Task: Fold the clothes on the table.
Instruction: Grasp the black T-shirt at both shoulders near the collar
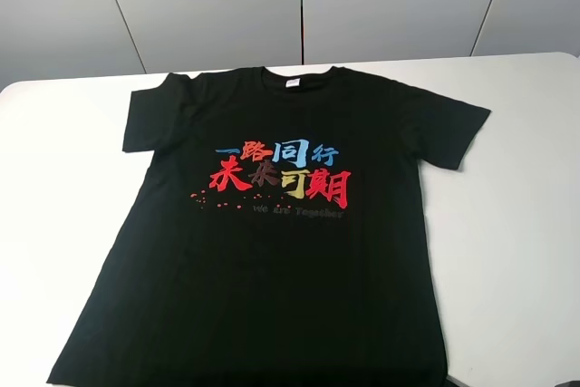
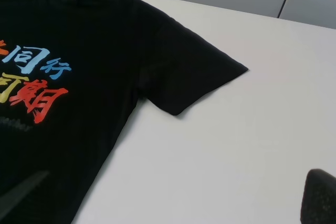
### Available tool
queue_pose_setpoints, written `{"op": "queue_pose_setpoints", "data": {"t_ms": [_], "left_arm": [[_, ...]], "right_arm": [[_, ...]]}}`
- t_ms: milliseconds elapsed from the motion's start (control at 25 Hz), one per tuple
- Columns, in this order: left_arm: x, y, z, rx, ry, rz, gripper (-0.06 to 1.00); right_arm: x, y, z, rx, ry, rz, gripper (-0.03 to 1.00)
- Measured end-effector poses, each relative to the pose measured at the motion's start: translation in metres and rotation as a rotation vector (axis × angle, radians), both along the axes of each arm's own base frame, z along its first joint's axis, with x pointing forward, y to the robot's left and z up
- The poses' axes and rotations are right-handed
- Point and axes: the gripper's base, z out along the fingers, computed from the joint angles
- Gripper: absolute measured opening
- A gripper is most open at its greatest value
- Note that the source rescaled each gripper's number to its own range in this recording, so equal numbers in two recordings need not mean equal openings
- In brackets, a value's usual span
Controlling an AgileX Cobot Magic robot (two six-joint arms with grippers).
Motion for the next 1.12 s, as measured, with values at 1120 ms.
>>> {"op": "queue_pose_setpoints", "data": {"t_ms": [1120], "left_arm": [[0.0024, 0.0016, -0.0006, 0.02, -0.018, 0.013, 0.9]], "right_arm": [[0.0, 0.0, 0.0, 0.0, 0.0, 0.0, 1.0]]}}
